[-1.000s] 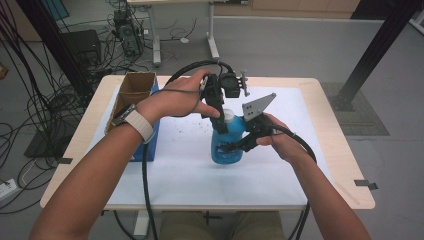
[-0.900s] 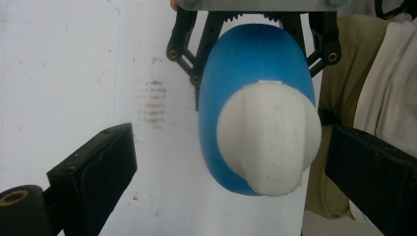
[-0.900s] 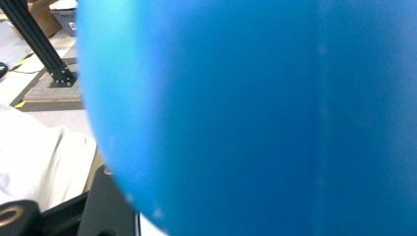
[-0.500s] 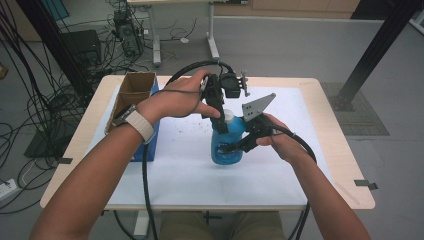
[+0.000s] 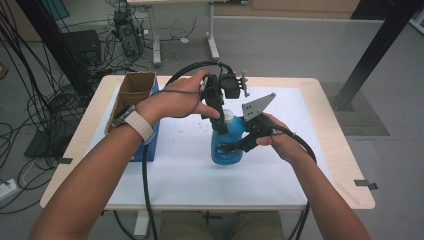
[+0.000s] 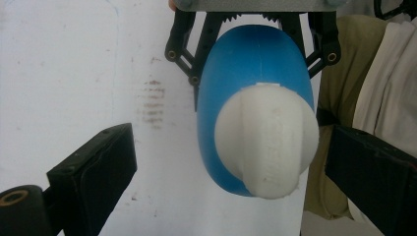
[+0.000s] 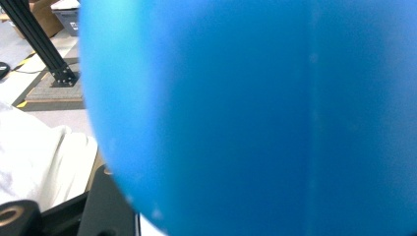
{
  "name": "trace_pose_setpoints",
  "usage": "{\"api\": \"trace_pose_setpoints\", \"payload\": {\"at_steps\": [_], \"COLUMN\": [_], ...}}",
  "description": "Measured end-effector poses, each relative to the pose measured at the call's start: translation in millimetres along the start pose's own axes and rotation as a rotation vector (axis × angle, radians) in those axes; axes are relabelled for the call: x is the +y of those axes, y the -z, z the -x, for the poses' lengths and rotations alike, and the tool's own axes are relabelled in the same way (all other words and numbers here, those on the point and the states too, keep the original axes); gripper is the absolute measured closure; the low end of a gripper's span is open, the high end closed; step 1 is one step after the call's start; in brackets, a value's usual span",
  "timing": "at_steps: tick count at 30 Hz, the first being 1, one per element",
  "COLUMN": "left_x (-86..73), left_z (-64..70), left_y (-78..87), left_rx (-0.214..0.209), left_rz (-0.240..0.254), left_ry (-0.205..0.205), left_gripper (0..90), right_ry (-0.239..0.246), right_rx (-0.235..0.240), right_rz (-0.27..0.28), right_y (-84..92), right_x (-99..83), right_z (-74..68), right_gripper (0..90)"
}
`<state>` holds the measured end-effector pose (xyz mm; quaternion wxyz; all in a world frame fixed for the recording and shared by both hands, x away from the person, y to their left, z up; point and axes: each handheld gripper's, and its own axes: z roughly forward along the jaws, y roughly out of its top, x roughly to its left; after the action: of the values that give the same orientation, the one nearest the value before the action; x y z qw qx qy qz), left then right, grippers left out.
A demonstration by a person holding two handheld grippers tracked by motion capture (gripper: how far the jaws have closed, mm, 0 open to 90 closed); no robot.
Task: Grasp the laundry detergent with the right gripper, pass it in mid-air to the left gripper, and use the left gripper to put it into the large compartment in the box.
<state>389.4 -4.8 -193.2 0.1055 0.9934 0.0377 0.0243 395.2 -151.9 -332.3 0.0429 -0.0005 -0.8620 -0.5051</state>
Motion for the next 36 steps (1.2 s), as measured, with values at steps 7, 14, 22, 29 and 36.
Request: {"api": "trace_pose_setpoints", "payload": {"at_steps": [7,14,22,29,36], "left_x": [2.0,4.9,10.0,12.5,13.7], "left_z": [1.9,3.8,6.0,7.9,9.7], "left_y": [-2.2,-6.9,-12.9,-15.9,-16.4], "left_rx": [-0.008,-0.013,-0.020,-0.025,-0.027], "left_rz": [0.000,-0.007,-0.025,-0.037,-0.036], "left_ry": [-0.015,-0.026,-0.049,-0.066,-0.076], "left_gripper": [5.8,6.8,10.0,14.2,20.1], "right_ry": [-0.002,-0.012,-0.006,0.001,0.003], "right_rx": [0.003,0.005,0.012,0.010,0.011], "right_rz": [0.004,0.003,0.003,0.005,0.010], "right_y": [-0.3,0.5,1.5,4.8,7.0], "right_x": [0.7,3.4,9.2,14.1,16.1], "right_z": [0.8,0.5,-1.5,-3.4,-4.0], "right_gripper": [42.0,42.0,42.0,42.0,42.0]}}
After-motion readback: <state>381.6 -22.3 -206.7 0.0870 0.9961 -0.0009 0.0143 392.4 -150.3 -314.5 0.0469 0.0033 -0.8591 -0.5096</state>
